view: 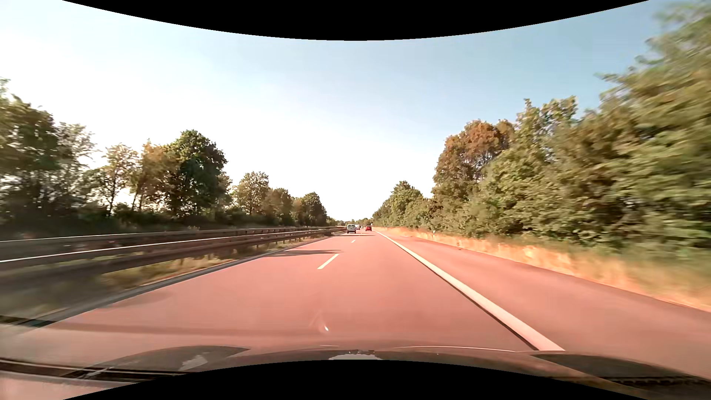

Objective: Follow the waypoints while adhering to traffic rules and regulations

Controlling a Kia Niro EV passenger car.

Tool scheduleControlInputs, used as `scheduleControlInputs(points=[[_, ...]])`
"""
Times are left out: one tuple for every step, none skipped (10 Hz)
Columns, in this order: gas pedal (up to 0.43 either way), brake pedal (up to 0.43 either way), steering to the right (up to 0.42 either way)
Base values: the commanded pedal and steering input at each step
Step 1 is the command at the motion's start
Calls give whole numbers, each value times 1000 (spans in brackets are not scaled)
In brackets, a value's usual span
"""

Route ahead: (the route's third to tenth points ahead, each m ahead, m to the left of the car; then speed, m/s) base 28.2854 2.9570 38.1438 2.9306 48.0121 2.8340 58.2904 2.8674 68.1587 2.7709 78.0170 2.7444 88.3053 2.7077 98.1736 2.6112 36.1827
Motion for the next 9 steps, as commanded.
scheduleControlInputs(points=[[441, 6, -2], [441, 6, -2], [441, 6, -2], [441, 6, -2], [441, 6, -2], [441, 6, -2], [441, 6, -3], [441, 6, -3], [441, 6, -3]])
